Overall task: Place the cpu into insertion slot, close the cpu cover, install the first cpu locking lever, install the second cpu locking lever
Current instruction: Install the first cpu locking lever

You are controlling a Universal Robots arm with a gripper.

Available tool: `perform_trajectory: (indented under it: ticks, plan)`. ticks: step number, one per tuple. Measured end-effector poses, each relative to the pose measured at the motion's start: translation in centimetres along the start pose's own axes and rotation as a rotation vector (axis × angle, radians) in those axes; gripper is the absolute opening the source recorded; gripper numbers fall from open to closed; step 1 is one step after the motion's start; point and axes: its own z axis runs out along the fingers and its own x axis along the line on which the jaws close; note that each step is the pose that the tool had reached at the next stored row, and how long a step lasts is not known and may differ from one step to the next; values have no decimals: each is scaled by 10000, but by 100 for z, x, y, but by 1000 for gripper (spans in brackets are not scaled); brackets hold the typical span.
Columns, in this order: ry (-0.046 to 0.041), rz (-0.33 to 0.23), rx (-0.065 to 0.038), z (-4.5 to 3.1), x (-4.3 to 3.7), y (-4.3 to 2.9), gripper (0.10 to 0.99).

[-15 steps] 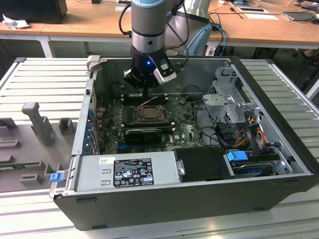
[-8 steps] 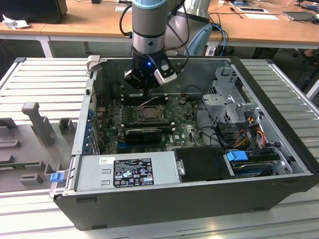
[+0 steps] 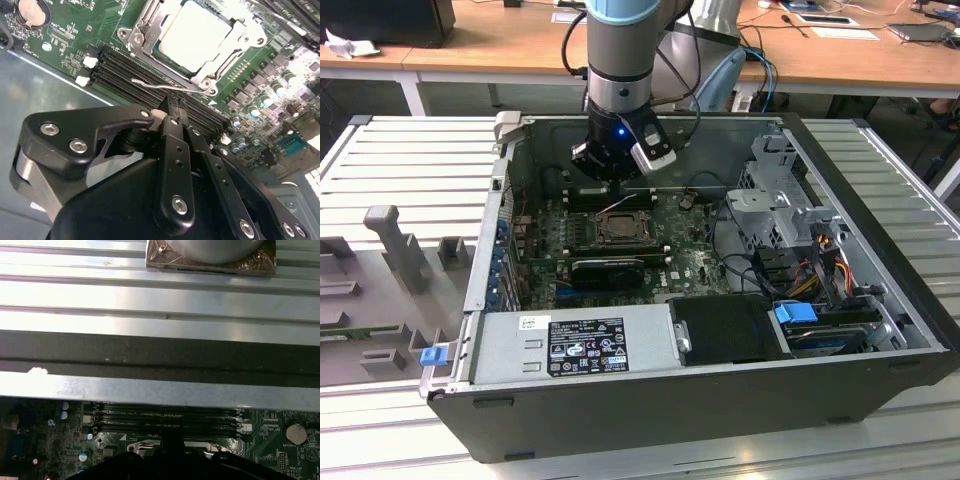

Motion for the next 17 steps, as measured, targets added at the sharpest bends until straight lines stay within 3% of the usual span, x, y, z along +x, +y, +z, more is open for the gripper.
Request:
perform_trajectory:
  ticks: [11,17]
  plan:
    - [-2,-3,1,108,-177,-24,106]
    - [-30,-6,9,150,-216,-30,106]
